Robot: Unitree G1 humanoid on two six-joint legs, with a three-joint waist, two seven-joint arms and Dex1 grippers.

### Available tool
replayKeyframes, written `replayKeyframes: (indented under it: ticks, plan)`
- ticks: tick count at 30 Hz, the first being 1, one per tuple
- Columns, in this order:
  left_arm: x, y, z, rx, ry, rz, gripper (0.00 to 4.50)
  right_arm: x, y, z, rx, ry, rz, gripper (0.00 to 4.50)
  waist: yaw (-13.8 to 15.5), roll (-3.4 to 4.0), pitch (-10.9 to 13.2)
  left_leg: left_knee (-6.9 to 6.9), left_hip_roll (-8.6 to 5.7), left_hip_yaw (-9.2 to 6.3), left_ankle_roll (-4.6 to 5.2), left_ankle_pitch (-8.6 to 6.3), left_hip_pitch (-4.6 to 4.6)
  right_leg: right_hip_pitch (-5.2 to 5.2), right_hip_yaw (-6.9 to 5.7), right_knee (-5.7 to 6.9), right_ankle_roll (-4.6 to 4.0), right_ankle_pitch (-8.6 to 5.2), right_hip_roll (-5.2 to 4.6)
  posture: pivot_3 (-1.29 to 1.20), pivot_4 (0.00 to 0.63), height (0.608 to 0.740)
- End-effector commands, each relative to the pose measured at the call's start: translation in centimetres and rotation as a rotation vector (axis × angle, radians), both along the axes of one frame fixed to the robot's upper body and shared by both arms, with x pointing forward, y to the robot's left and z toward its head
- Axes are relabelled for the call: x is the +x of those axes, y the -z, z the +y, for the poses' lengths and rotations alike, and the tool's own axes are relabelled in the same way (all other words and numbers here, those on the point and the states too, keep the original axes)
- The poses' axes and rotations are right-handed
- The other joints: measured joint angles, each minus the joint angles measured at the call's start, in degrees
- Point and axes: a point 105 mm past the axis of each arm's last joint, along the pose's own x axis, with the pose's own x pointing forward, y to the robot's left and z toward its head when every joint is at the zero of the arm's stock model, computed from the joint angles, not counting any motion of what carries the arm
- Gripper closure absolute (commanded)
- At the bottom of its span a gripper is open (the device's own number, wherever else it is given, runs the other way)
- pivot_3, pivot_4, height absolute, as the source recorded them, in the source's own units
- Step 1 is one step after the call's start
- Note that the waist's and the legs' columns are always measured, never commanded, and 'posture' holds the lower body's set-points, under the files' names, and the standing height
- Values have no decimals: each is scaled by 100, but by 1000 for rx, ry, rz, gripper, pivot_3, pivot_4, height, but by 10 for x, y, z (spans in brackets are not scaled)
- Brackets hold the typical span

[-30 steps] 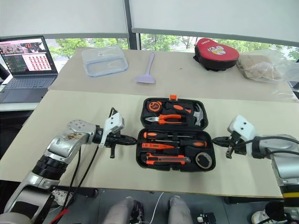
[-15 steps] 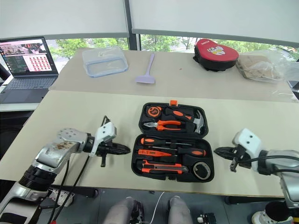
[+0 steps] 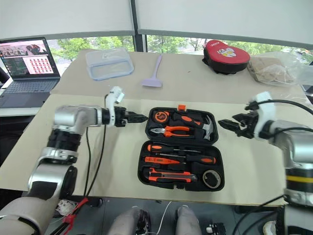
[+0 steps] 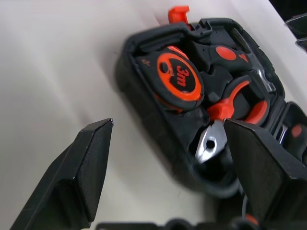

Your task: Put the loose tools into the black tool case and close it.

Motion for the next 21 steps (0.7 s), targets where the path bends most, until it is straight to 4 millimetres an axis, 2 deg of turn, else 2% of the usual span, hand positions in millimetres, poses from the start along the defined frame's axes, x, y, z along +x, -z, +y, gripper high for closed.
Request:
replayKeyframes:
  ticks: [1, 5, 9, 12, 17, 18, 21]
  plan:
    - [13, -10, -12, 8, -23, -52, 532, 15, -3, -2, -24, 82, 7, 702, -22, 0, 0, -1, 0, 0, -1, 1, 0, 0, 0, 0, 0, 0, 0, 0, 150, 731]
    - [17, -7, -23, -19, -39, -25, 532, 22, 9, -3, -64, 114, 35, 702, -7, 0, 0, 1, -2, 1, -1, 1, 1, 4, -1, -3, 1, 0, -6, 0, 150, 731]
    - [14, 2, -22, 18, -23, -21, 1602, 24, 11, -3, -58, 123, 41, 674, -40, 1, 0, -6, -3, 3, -2, 1, 1, -1, 0, -1, 1, 0, -4, 0, 150, 731]
    - [14, 6, -18, 20, -35, -9, 2744, 23, 13, 2, -60, 103, 50, 1461, -43, 1, 0, -5, -2, 3, -4, 2, 5, 3, -1, -2, 0, 0, -4, 0, 150, 731]
    - [11, 9, -17, 21, -26, -4, 4329, 25, 14, 6, -60, 98, 51, 3160, -18, 2, -1, -3, -3, 2, -4, 2, 20, 18, 0, -2, 1, 0, -7, 0, 150, 731]
    - [11, 9, -17, 21, -24, -3, 4495, 26, 14, 7, -58, 97, 49, 3532, -18, 2, -1, -3, -3, 3, -5, 2, 23, 20, 2, -2, 1, 1, -7, 0, 150, 731]
    - [9, 9, -18, 16, -22, 1, 4500, 27, 11, 15, -47, 80, 44, 4488, -25, 2, -1, -3, -2, 2, -5, 2, 25, 20, 2, 1, 0, 1, -7, 0, 150, 731]
